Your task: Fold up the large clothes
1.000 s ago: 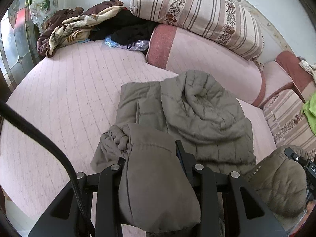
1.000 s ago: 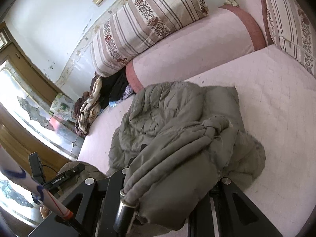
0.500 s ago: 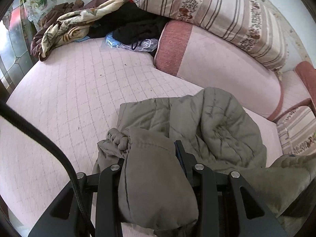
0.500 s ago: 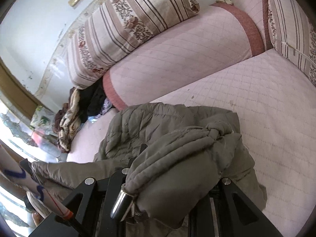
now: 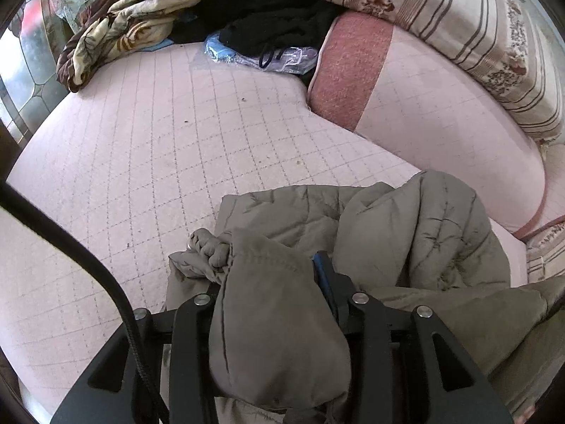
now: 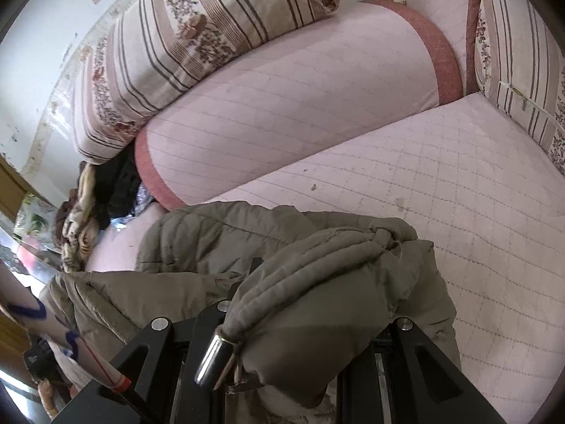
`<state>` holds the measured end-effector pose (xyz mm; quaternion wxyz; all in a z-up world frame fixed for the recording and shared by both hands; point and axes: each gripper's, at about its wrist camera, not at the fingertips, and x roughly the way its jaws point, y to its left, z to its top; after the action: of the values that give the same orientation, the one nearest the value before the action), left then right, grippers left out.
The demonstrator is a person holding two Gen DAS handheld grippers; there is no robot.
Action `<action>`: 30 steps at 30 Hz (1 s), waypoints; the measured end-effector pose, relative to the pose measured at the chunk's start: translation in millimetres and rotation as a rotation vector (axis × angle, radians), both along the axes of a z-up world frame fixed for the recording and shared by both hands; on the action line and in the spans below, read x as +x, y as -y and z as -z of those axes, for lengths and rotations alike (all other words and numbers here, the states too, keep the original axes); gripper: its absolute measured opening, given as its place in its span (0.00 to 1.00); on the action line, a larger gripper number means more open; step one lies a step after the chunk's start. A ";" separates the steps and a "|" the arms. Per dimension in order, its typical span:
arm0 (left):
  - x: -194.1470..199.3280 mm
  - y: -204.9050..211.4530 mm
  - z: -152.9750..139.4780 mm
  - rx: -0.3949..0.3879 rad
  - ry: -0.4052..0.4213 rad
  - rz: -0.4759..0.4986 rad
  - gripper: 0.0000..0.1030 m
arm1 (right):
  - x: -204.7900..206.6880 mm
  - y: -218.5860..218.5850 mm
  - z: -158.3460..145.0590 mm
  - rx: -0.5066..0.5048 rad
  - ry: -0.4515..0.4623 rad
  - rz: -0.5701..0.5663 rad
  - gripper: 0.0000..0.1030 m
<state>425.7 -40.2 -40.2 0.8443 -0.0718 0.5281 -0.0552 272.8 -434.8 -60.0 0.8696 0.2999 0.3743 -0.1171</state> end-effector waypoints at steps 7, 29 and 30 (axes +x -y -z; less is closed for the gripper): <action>3.3 -4.6 -1.8 -0.064 -0.016 0.001 0.43 | 11.0 -0.3 13.5 -0.039 -0.032 0.021 0.21; -105.8 -83.5 -144.0 -0.358 0.290 0.050 0.66 | 25.8 9.6 15.7 0.029 -0.090 0.132 0.26; -114.1 -84.2 -150.6 -0.317 0.318 0.046 0.68 | 25.9 11.2 13.6 0.048 -0.089 0.133 0.30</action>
<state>311.6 44.1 110.4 0.8935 -0.1820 0.3748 -0.1675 298.7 -446.0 -73.6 0.8349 0.3394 0.3948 -0.1787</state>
